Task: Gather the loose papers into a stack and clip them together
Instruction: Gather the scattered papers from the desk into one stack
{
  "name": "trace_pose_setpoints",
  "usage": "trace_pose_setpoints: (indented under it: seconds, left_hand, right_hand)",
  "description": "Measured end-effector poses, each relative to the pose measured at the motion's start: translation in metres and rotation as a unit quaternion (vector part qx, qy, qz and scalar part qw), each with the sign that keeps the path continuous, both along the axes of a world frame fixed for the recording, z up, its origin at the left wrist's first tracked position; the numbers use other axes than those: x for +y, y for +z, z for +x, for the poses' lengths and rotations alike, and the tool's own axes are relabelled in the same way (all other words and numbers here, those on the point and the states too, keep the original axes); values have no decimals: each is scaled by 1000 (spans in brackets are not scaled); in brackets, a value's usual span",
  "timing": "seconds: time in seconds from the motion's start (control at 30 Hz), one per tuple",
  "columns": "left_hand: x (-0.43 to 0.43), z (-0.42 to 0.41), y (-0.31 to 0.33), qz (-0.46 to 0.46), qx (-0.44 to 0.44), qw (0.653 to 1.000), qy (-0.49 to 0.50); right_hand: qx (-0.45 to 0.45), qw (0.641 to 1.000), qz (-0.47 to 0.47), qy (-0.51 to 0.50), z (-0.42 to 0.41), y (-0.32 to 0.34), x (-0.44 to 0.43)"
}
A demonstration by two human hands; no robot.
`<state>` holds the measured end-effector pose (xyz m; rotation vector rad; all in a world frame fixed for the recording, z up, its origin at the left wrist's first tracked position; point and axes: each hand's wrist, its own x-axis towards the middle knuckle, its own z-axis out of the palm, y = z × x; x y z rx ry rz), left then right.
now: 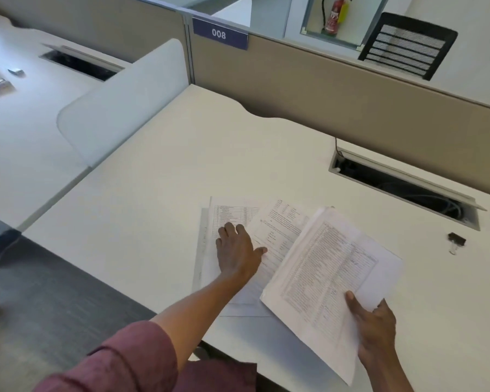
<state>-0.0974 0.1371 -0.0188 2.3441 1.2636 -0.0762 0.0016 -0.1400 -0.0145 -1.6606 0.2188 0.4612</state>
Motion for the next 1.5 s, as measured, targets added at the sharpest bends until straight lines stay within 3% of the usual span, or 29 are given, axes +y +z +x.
trace_pose_setpoints:
  seconds: [0.33, 0.47, 0.6, 0.83, 1.0, 1.1, 1.3, 1.5]
  left_hand:
    - [9, 27, 11, -12, 137, 990, -23]
    - [11, 33, 14, -9, 151, 988, -38]
    - [12, 27, 18, -12, 102, 993, -64]
    - [9, 11, 10, -173, -34, 978, -113]
    - [10, -7, 6, -349, -157, 916, -118]
    - [11, -22, 8, -410, -205, 881, -119]
    - [7, -36, 12, -418, -211, 871, -147]
    - [37, -60, 6, -407, -166, 882, -168]
  right_hand:
    - [15, 1000, 7, -12, -10, -7, 22]
    - [22, 1000, 4, -16, -15, -5, 26]
    - [29, 999, -2, -21, -19, -5, 25]
    - [18, 999, 1, -27, -29, 7, 30]
    - [26, 999, 14, -46, -29, 3, 31]
    - [39, 996, 18, -76, -26, -4, 33]
    - [42, 997, 29, -59, -18, -6, 40]
    - [41, 999, -7, 27, -19, -12, 57]
